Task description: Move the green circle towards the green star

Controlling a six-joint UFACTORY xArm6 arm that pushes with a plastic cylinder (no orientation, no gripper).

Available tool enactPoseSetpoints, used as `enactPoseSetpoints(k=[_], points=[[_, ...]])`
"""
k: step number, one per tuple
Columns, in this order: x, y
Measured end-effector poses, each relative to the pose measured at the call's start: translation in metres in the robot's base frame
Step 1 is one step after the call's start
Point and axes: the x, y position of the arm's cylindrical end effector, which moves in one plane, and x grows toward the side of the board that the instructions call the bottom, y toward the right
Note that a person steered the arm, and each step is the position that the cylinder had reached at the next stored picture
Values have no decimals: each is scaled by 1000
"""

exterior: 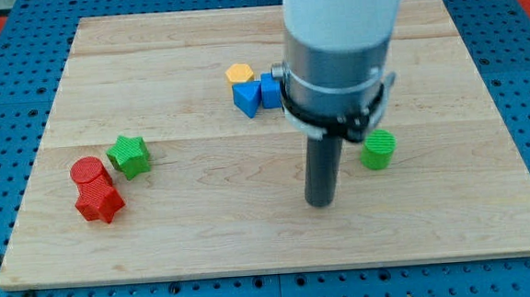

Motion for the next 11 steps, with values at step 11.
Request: enactPoseSetpoints(k=[11], points=[[-33, -95]])
